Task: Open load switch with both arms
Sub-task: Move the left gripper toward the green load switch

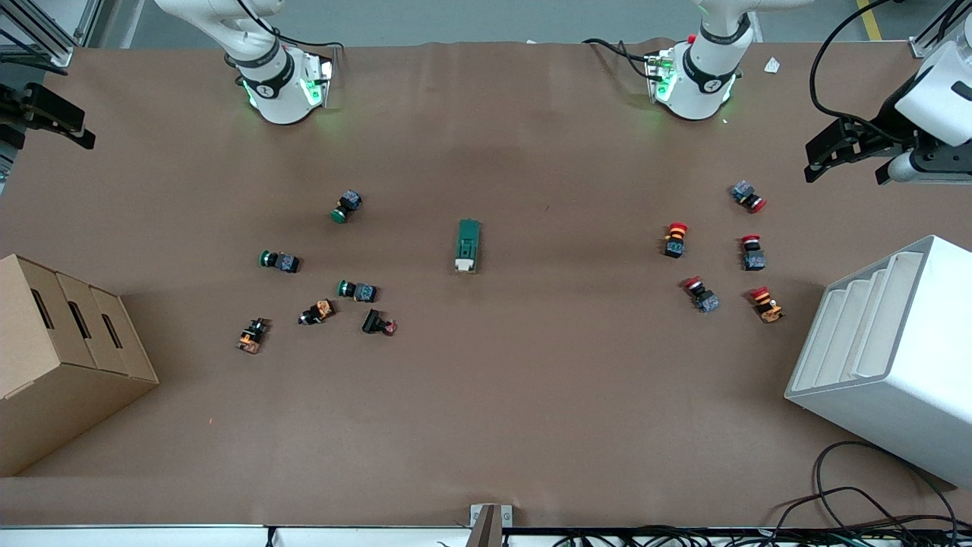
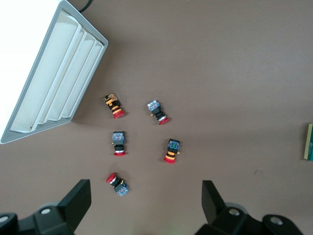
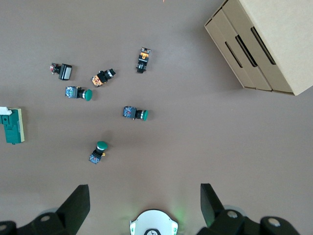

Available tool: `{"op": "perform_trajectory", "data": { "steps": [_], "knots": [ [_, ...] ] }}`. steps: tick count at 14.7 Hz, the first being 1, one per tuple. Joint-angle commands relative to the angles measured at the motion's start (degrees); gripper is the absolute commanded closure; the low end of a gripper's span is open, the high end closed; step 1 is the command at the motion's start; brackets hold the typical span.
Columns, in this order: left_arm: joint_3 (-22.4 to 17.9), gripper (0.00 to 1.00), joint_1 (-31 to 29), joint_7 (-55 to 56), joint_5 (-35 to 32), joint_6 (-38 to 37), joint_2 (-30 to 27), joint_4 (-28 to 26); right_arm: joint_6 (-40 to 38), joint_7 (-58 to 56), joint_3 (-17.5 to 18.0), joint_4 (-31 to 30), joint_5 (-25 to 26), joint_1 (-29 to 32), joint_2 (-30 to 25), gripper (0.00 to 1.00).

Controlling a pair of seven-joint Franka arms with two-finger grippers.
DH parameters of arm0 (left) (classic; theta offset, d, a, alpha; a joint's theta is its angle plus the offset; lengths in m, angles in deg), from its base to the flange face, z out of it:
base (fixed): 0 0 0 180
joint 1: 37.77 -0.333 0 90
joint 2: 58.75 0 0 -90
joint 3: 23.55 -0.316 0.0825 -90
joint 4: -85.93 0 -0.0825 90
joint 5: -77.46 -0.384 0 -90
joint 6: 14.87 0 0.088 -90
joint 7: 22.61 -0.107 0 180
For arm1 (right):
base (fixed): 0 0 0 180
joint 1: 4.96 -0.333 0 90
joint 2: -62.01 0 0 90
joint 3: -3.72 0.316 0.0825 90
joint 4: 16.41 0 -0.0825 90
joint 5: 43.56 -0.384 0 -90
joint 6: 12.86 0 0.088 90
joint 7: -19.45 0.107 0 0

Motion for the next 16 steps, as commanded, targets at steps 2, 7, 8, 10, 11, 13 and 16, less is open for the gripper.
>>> {"op": "perform_trajectory", "data": {
  "steps": [2, 7, 8, 10, 11, 13, 16],
  "knots": [
    [0.2, 0.00, 0.0, -0.1, 0.5, -1.2, 0.6, 1.6, 0.0, -0.1, 0.8, -0.8, -0.5, 0.7, -0.2, 0.00],
    [4.4, 0.00, 2.2, 0.9, 0.4, 1.8, 5.2, 2.7, -0.1, 0.2, 0.8, -0.8, -1.3, 0.7, -0.2, 0.00],
    [7.1, 0.00, 2.2, 1.9, 0.3, 3.3, 5.7, 2.4, 0.0, 0.2, 0.8, -0.9, -1.5, 0.7, -0.2, 0.00],
    [12.7, 0.00, 2.3, 8.9, 0.3, 6.0, 8.5, 1.9, 0.0, 0.2, 0.8, -0.8, -1.5, 0.8, -0.2, 0.00],
    [15.1, 0.00, 2.4, 13.1, 0.2, 7.2, 9.7, 1.6, 0.1, 0.1, 0.8, -0.8, -1.6, 0.8, -0.2, 0.00],
    [20.4, 0.00, 3.5, 21.5, -0.1, 10.1, 11.8, -0.5, -0.2, 0.1, 0.8, -0.6, -1.5, 0.8, -0.2, 0.00],
    [21.8, 0.00, 11.0, 34.5, -7.9, 13.6, 15.9, -2.0, 0.0, -0.4, 0.8, -0.1, -0.9, 0.9, -0.2, 0.00]
  ]
}}
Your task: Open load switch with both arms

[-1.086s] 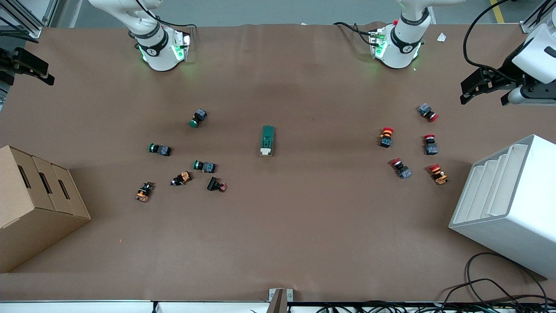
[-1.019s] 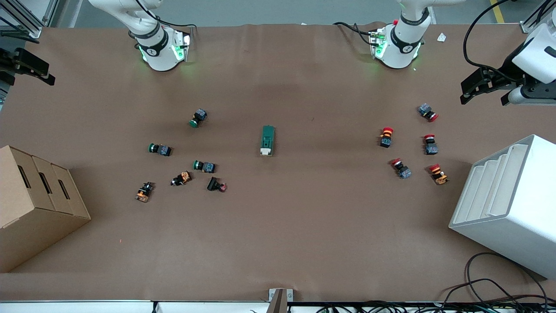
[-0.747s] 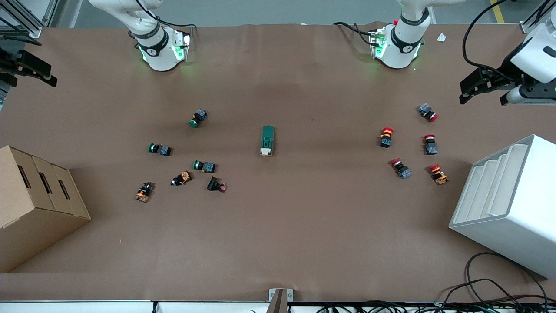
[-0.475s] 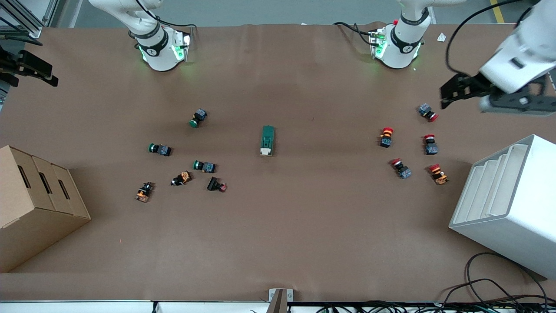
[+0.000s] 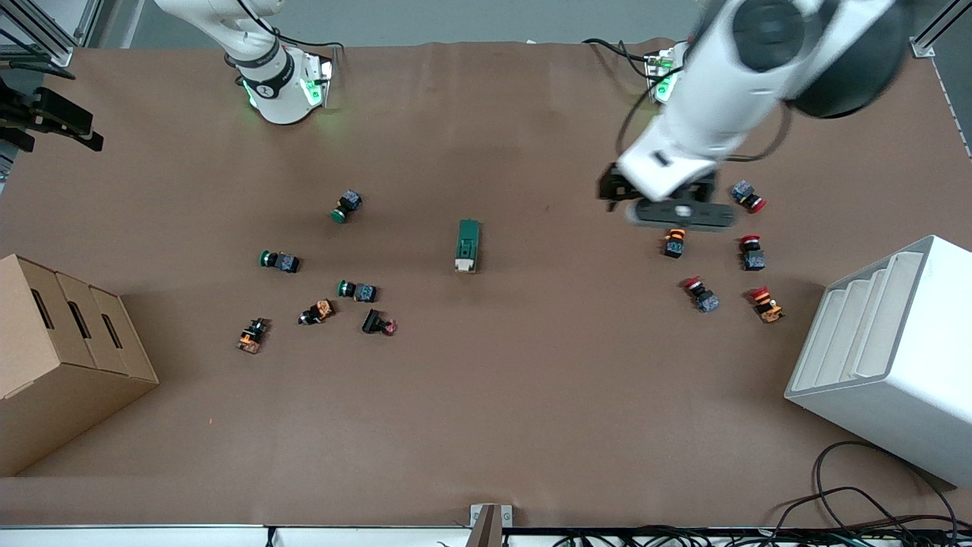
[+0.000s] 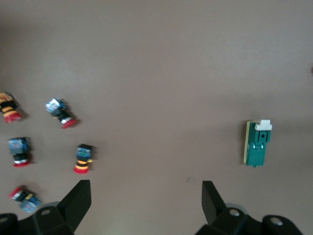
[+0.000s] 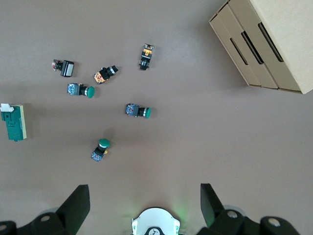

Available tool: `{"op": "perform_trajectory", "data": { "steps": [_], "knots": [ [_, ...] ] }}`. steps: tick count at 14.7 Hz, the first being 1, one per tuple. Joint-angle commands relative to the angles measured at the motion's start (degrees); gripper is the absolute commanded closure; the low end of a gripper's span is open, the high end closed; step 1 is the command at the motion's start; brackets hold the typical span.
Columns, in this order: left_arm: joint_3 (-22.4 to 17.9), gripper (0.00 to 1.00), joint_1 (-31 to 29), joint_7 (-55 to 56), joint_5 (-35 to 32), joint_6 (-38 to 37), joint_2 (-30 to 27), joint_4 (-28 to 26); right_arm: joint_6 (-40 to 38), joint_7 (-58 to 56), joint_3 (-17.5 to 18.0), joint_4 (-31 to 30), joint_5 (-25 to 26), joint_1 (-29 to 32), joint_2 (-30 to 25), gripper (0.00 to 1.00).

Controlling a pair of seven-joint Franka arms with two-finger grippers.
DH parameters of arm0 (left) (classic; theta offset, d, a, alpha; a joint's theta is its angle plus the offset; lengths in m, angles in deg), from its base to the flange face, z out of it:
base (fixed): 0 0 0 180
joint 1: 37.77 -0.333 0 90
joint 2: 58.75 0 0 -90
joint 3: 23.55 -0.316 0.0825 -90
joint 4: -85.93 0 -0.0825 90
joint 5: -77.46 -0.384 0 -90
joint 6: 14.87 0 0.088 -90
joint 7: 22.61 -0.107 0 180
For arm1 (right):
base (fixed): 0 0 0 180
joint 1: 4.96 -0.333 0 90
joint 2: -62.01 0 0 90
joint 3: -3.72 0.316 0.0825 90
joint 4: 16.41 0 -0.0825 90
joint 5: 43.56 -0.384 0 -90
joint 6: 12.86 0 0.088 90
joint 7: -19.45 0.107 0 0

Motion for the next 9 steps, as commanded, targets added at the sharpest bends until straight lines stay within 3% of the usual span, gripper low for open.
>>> {"op": "perform_trajectory", "data": {
  "steps": [1, 9],
  "knots": [
    [0.3, 0.00, 7.8, 11.1, -6.2, 2.5, 4.4, -0.5, 0.2, -0.1, 0.6, 0.6, -0.1, 0.9, -0.3, 0.00],
    [0.3, 0.01, 26.3, 48.1, -24.1, 16.3, 19.8, -1.2, 3.5, -0.8, 0.1, 0.9, 0.0, 2.3, 7.4, 0.00]
  ]
}}
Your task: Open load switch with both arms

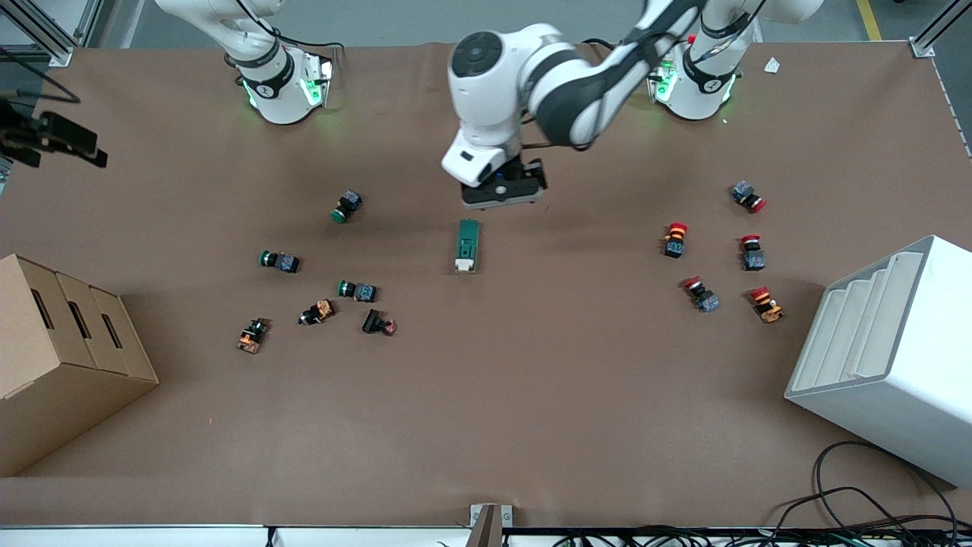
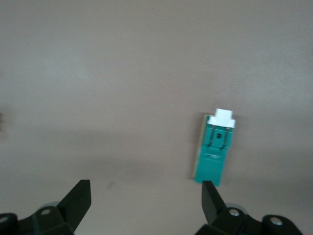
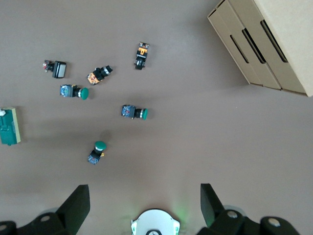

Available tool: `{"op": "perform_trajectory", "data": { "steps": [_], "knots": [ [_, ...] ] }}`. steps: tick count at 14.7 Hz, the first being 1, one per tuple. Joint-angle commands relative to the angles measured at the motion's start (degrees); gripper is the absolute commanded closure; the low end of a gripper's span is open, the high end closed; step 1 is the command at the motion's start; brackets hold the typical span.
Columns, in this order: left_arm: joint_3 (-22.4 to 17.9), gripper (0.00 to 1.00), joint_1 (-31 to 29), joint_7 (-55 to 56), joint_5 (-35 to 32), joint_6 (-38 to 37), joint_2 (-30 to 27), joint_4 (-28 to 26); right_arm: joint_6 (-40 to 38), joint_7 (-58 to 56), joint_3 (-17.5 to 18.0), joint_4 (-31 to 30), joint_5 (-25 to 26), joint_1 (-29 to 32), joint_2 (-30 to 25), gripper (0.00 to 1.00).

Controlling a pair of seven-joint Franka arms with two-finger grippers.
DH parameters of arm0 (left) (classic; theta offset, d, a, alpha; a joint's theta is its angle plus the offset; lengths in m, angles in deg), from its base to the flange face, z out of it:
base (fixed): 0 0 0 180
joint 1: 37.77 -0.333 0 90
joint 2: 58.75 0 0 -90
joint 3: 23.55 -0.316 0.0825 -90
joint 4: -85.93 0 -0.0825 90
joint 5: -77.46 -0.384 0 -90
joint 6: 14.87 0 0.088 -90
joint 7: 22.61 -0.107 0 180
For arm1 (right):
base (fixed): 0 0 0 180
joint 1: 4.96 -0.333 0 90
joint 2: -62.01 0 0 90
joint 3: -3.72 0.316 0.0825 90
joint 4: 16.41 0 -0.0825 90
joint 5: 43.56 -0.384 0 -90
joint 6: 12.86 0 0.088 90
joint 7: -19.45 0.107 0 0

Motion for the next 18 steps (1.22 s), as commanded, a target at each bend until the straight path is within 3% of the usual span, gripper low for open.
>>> {"op": "perform_trajectory", "data": {
  "steps": [1, 5, 8, 16, 18],
  "knots": [
    [-0.1, 0.02, 3.6, 9.4, -8.3, 4.6, 4.3, 0.0, 1.9, -1.5, 0.4, 0.8, -0.9, 2.6, 4.8, 0.00],
    [-0.1, 0.02, 6.8, 19.6, -19.6, 13.8, 6.3, -6.4, 1.8, -0.5, 0.5, 0.4, -0.3, 2.5, 6.9, 0.00],
    [-0.1, 0.02, 7.9, 29.6, -30.8, 18.0, 7.4, -10.5, 2.9, 13.2, 0.6, 0.6, -0.1, -1.5, 9.4, 0.00],
    [-0.2, 0.02, 13.1, 55.2, -60.2, 14.8, 15.2, -11.7, 9.2, 46.1, 0.7, 0.4, -1.3, -11.6, 17.0, 0.00],
    [-0.2, 0.02, 13.3, 56.9, -63.5, 12.5, 15.8, -12.8, 10.0, 55.5, 0.7, 0.4, -4.4, -14.0, 18.7, 0.00]
  ]
}}
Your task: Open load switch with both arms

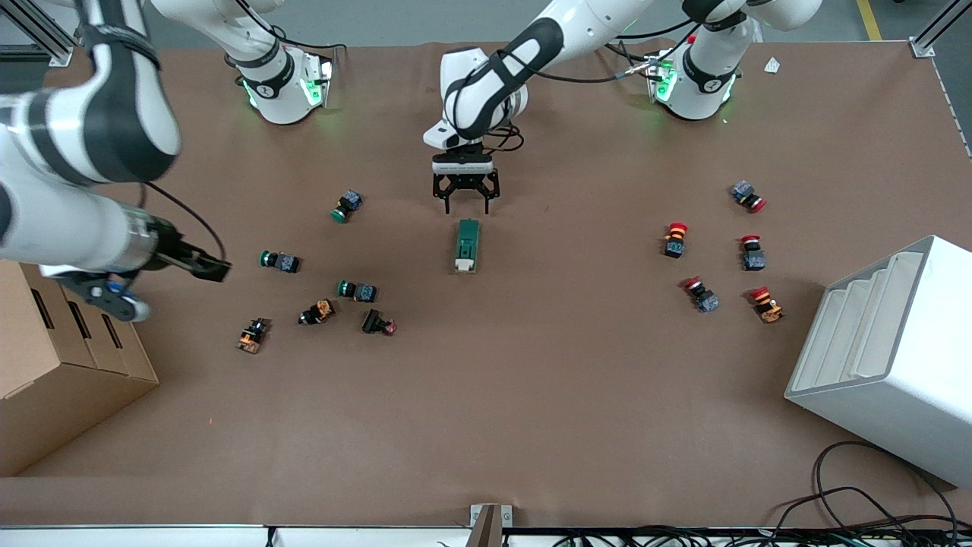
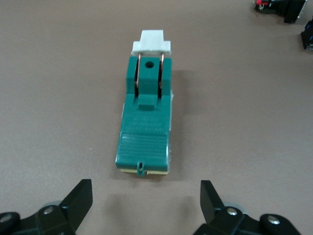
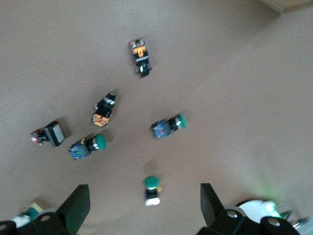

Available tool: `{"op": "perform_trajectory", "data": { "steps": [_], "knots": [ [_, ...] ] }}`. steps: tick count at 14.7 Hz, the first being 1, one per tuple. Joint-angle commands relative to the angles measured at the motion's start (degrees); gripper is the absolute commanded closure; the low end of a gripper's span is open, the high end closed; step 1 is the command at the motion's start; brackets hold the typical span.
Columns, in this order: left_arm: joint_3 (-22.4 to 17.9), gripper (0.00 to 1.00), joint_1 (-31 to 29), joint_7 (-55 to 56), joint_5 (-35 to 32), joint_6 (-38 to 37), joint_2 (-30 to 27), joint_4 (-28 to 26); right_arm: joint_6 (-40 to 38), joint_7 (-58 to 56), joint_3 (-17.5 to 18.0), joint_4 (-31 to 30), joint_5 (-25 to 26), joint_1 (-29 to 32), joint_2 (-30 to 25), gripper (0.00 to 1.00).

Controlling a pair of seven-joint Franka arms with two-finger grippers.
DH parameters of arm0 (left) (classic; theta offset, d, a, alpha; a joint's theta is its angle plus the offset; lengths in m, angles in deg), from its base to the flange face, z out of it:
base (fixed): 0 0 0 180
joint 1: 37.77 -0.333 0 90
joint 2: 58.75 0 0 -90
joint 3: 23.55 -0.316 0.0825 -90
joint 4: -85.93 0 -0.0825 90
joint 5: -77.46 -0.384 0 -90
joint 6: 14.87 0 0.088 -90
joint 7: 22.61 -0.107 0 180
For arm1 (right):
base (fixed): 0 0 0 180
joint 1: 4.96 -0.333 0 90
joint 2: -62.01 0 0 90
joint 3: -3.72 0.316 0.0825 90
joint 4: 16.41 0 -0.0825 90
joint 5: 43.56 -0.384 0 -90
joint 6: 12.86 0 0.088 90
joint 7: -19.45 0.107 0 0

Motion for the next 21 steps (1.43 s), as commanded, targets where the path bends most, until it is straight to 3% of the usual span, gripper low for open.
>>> {"op": "perform_trajectory", "data": {
  "steps": [1, 5, 8, 12, 16, 21],
  "knots": [
    [-0.2, 0.02, 1.2, 2.1, -3.9, -2.8, -0.2, -1.1, 1.9, 14.3, -0.3, 0.5, -4.4, -3.1, 2.3, 0.00],
    [-0.4, 0.02, 2.9, 5.9, -8.1, -7.5, 0.4, -1.1, 9.4, 37.3, -0.2, 0.6, -5.8, -10.8, 7.5, 0.00],
    [-0.6, 0.02, 3.1, 12.2, -15.4, -9.5, 2.7, -1.0, 15.8, 51.1, -0.2, 0.9, -6.8, -15.6, 12.7, 0.00],
    [-0.6, 0.02, 3.0, 14.0, -20.2, -12.1, 4.7, -1.0, 21.7, 61.6, -0.2, 1.3, -13.6, -19.4, 18.7, 0.00],
    [-0.7, 0.02, 3.1, 17.8, -24.3, -14.4, 5.8, -0.9, 29.3, 71.5, -0.2, 1.9, -13.8, -25.1, 23.7, 0.00],
    [-0.7, 0.02, 4.1, 19.5, -24.9, -16.4, 7.0, -0.9, 31.1, 77.4, 0.2, 1.9, -14.2, -28.5, 26.8, 0.00]
  ]
}}
